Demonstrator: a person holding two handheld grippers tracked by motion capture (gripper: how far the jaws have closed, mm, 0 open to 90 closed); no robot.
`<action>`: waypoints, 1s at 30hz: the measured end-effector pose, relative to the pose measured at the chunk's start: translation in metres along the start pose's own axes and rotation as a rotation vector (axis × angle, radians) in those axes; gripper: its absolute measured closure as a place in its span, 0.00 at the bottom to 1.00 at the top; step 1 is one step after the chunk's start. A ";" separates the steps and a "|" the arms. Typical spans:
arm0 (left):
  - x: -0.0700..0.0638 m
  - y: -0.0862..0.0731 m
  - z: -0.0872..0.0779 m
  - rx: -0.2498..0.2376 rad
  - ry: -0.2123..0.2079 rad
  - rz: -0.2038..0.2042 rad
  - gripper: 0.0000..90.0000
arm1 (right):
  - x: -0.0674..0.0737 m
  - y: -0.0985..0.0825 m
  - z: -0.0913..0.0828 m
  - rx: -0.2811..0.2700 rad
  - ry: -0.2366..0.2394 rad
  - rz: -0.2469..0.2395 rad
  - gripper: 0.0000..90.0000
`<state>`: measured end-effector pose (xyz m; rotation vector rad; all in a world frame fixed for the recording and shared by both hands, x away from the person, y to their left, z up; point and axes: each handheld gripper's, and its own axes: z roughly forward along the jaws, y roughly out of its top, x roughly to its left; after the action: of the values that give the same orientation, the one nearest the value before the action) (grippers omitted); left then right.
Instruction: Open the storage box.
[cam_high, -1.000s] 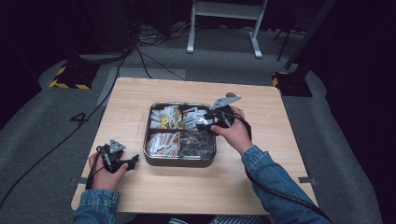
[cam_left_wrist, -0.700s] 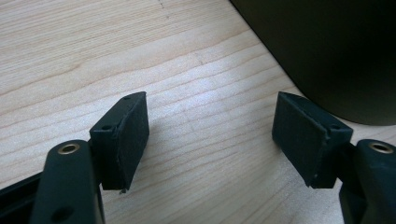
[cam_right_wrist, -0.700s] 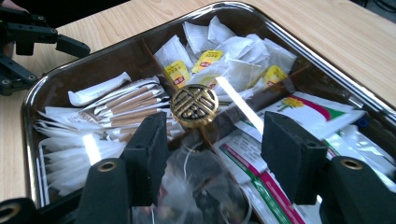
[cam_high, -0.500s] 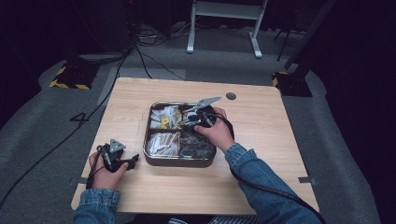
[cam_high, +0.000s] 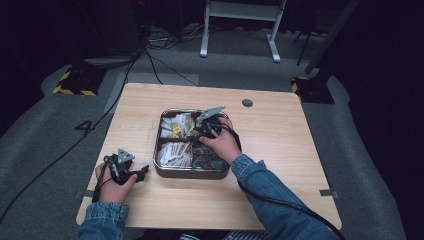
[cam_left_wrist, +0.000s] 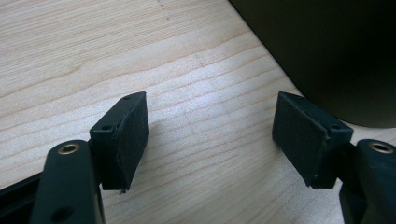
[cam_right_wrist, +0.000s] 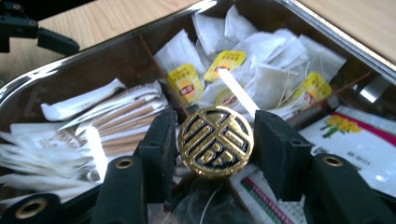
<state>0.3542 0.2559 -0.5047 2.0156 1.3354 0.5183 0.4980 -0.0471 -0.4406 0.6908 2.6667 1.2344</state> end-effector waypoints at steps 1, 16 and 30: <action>0.000 0.000 0.000 0.000 0.000 0.000 0.31 | 0.000 0.000 0.000 0.000 0.000 0.000 0.57; 0.000 0.000 0.000 0.000 0.001 0.001 0.31 | 0.005 -0.003 0.001 -0.012 -0.030 -0.066 0.65; 0.000 0.000 0.000 0.000 0.001 0.001 0.31 | 0.008 -0.001 0.000 -0.016 -0.057 -0.065 0.66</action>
<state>0.3542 0.2558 -0.5047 2.0161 1.3349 0.5201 0.4907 -0.0439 -0.4407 0.6222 2.6086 1.1997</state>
